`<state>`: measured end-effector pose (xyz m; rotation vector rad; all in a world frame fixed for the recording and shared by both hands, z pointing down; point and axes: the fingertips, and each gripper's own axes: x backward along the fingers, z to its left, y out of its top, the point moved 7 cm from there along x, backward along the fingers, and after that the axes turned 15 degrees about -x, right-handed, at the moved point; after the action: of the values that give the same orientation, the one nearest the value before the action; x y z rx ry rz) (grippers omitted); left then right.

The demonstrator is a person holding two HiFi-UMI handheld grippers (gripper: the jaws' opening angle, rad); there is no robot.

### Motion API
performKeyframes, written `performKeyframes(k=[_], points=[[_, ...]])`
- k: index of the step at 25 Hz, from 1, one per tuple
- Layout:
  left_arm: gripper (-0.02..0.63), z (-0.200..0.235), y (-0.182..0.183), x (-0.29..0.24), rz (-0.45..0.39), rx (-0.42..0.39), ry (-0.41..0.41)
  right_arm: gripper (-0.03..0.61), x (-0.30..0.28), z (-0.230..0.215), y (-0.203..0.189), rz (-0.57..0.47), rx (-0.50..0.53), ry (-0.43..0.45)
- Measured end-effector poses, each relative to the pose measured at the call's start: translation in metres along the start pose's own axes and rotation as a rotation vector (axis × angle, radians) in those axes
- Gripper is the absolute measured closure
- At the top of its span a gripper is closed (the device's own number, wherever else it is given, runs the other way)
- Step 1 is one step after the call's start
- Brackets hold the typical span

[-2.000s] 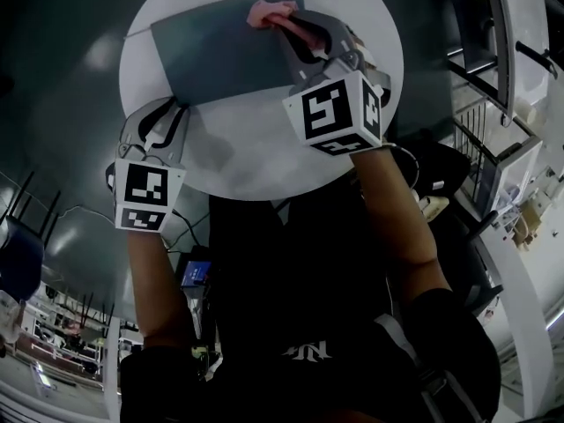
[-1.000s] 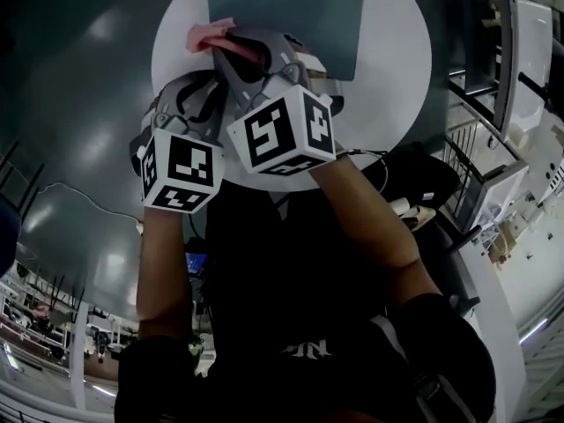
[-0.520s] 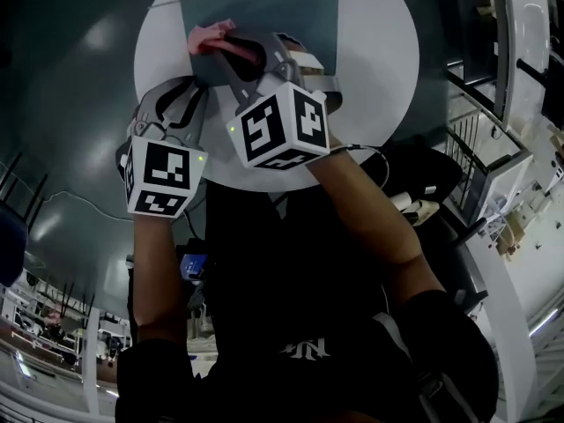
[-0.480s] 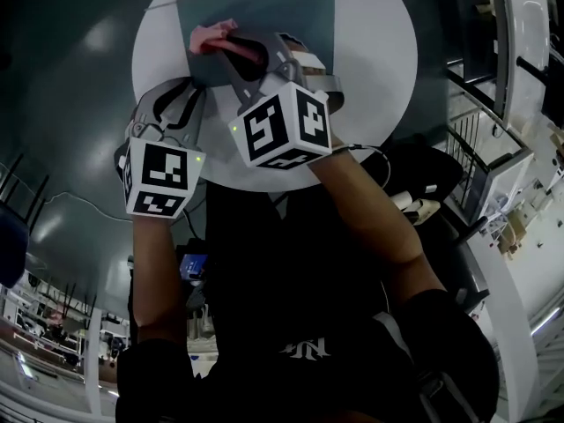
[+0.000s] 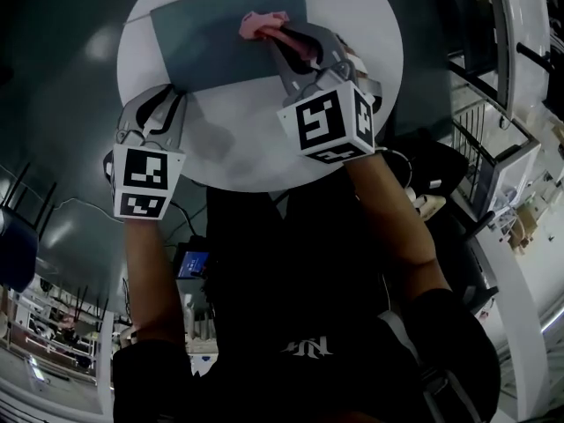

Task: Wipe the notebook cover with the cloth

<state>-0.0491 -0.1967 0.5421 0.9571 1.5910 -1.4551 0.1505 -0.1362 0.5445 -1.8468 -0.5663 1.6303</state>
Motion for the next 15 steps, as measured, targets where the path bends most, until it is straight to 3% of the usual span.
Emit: performKeyframes(k=[11, 15], points=[[0.552, 0.000, -0.004, 0.004, -0.002, 0.011, 0.013, 0.548, 0.026, -0.040, -0.021, 0.075, -0.035, -0.141], [0.552, -0.001, -0.006, 0.001, -0.022, 0.011, 0.008, 0.548, 0.037, -0.039, -0.009, 0.014, -0.052, -0.154]])
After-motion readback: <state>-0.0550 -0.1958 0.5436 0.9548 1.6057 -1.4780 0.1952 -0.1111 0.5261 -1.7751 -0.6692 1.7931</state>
